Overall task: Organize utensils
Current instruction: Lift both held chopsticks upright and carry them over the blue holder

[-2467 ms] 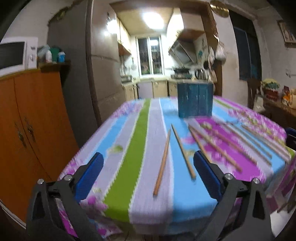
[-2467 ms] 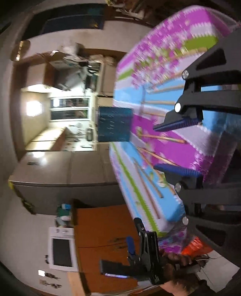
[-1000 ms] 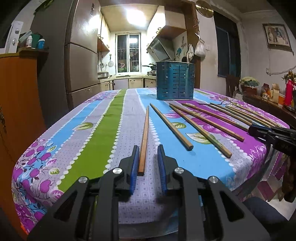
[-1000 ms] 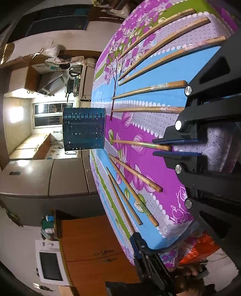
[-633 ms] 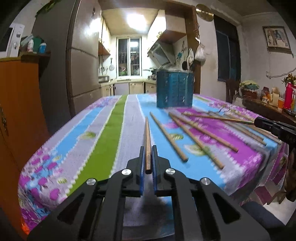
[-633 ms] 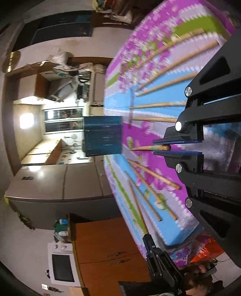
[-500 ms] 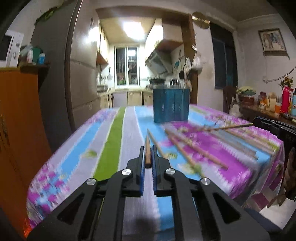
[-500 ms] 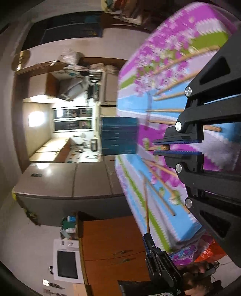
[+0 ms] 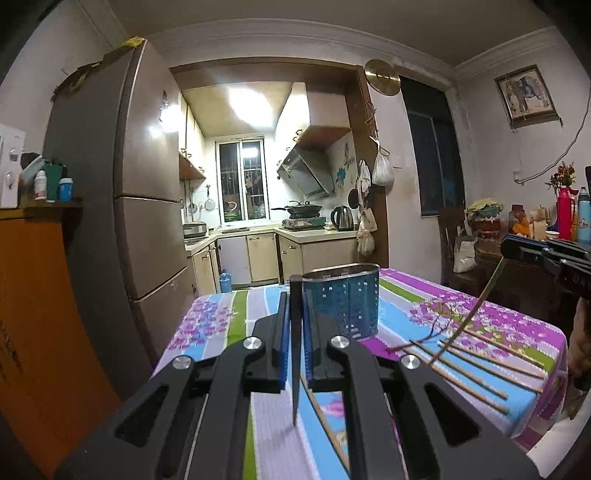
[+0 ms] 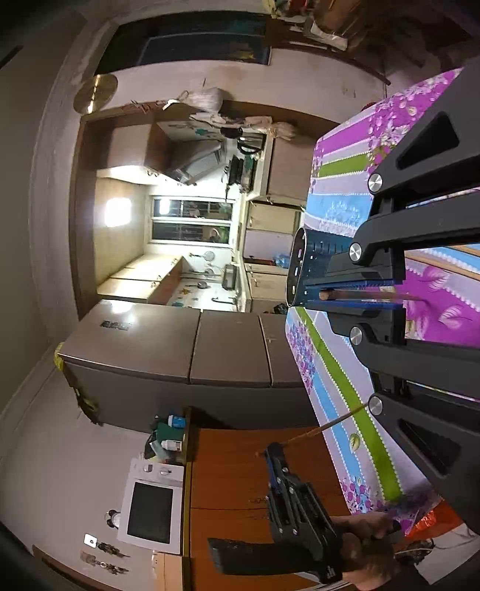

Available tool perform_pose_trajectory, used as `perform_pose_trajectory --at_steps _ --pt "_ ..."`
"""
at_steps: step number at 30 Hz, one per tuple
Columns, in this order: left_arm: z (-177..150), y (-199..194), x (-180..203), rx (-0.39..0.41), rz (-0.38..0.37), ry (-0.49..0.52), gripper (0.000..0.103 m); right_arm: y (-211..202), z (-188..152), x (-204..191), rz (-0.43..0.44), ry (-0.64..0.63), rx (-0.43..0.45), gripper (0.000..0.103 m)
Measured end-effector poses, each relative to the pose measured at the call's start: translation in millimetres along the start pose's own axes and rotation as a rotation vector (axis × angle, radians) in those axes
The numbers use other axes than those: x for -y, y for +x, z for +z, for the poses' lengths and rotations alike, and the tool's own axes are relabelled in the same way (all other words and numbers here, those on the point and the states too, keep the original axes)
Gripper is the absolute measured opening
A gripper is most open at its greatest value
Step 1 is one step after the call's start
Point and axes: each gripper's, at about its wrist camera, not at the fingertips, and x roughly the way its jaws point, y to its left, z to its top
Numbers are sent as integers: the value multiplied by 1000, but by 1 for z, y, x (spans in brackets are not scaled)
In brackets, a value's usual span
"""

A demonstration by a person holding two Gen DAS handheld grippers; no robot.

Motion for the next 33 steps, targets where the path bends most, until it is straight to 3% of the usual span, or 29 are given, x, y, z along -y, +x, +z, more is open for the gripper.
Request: perform_pose_trajectory --at_steps 12,15,26,33 --pt "44 44 -4 -26 -61 -34 5 43 61 27 45 35 -73 7" --pt "56 51 -6 -16 -73 -57 5 50 80 34 42 31 -66 7" --pt "147 88 8 97 -88 -94 5 95 174 64 -7 12 1 7" --pt "173 130 17 103 -72 -99 5 144 208 87 -31 21 7 7"
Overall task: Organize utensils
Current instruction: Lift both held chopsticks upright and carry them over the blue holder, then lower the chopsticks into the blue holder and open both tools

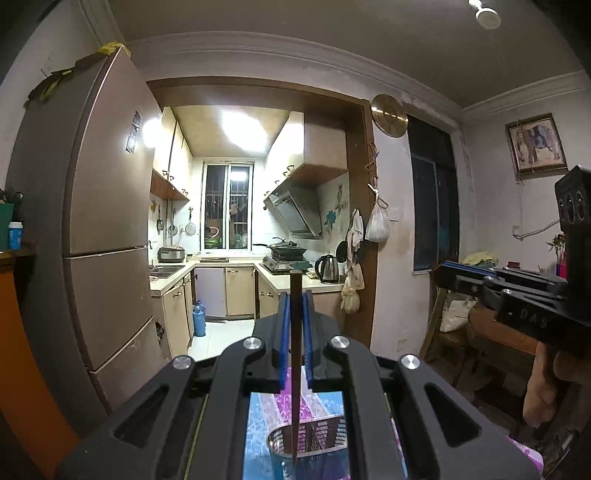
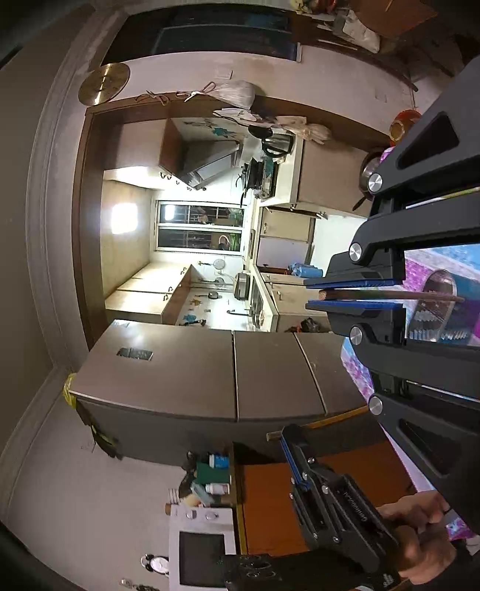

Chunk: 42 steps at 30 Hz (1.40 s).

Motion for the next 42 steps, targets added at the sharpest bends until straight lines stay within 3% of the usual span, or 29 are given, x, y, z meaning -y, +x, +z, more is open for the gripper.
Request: perform_pose_trajectory --at_steps 7,13,19,26,30,34,37,42 --pt "-10 48 1 -39 -6 -16 5 48 -8 12 -5 21 -40 7" --pt "-32 79 -5 -98 -1 -22 5 86 -38 23 -1 63 -103 7" --pt "-57 97 -16 -154 13 -26 5 111 -66 30 0 90 -158 7" --pt "-63 107 -21 -187 27 -24 7 122 -76 32 5 98 -184 7" --pt "-61 103 -24 -181 45 -30 36 119 -76 32 0 102 -182 8" --pt "-57 100 -25 -178 57 -28 41 108 -73 33 -6 101 -170 12" --pt "-52 84 -23 -157 67 -29 52 90 -68 35 -3 101 -149 12" --pt "-60 18 -10 -102 48 8 68 5 -76 32 46 91 -71 19"
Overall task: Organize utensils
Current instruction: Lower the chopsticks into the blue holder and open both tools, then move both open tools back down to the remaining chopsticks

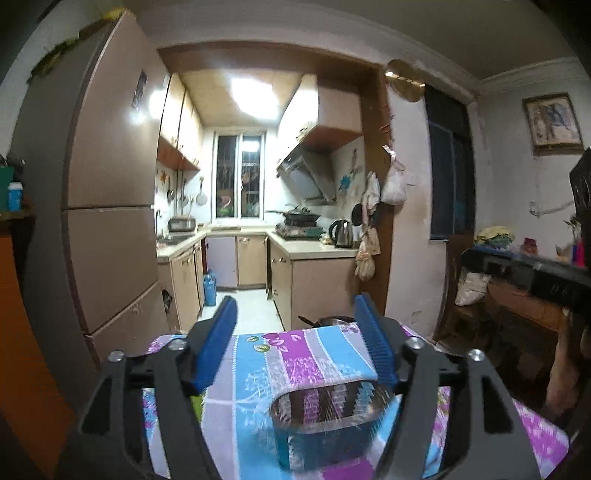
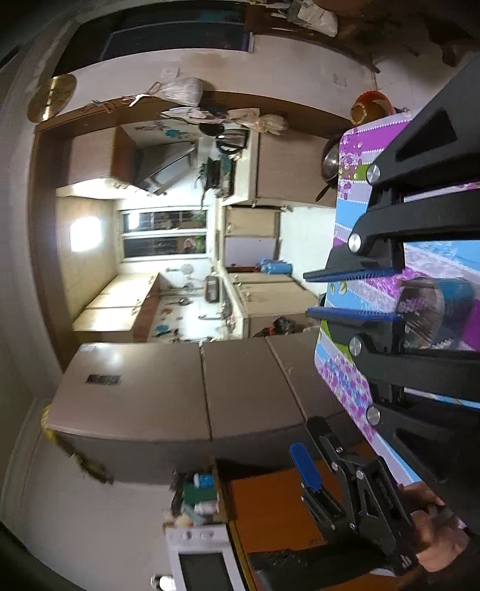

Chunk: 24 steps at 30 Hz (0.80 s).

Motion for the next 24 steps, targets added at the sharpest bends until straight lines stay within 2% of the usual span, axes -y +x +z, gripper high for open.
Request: perform_pose_trajectory --at_steps 3,5,10,12,16,24 --pt "-29 -51 4 25 2 51 73 -65 -40 -3 21 -14 29 21" --pt "-56 -82 -3 4 -7 28 73 -105 -80 -3 22 -1 25 21" --pt "-120 -126 -23 -69 52 -41 74 -186 -204 -6 -41 67 -55 21" --pt "-139 -135 -28 -93 71 -52 74 -205 -243 -14 -59 86 -87 21" --pt "-178 -142 -23 -159 86 -41 74 -213 -296 -36 -60 71 -145 21" --pt "-234 -155 -12 -244 54 -31 74 -203 -337 -40 -111 61 -194 21"
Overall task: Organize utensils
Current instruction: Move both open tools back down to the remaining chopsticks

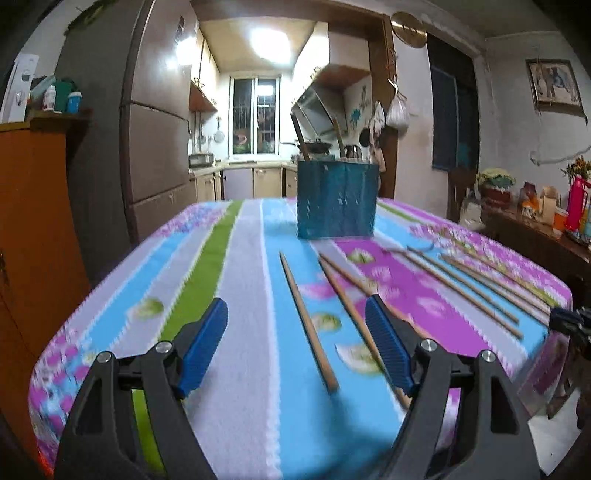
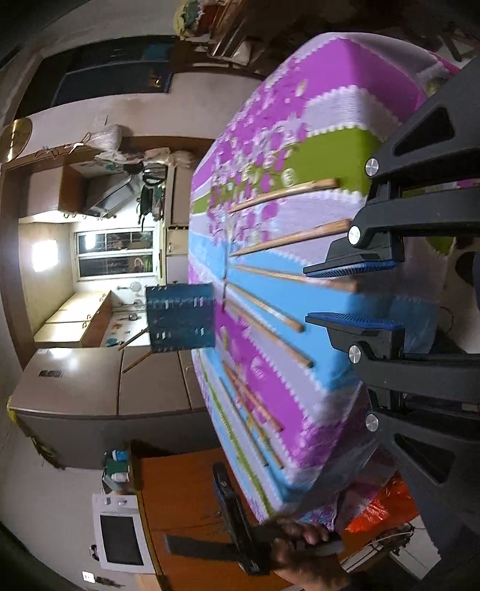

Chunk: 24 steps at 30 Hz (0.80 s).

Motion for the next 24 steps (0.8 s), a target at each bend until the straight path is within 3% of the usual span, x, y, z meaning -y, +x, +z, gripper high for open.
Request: perform_pose_trajectory --at_steps 11,17,19,24 --pt "-39 -2 17 -28 0 52 73 2 -7 4 -7 -1 28 16" --pt "-47 -1 26 -35 -5 87 57 2 -8 0 -10 -19 36 12" --pt "-46 -7 31 -11 1 97 51 2 -8 1 -12 -20 36 12" --pt "-41 -35 61 64 -49 152 51 2 -8 1 -12 -19 37 12"
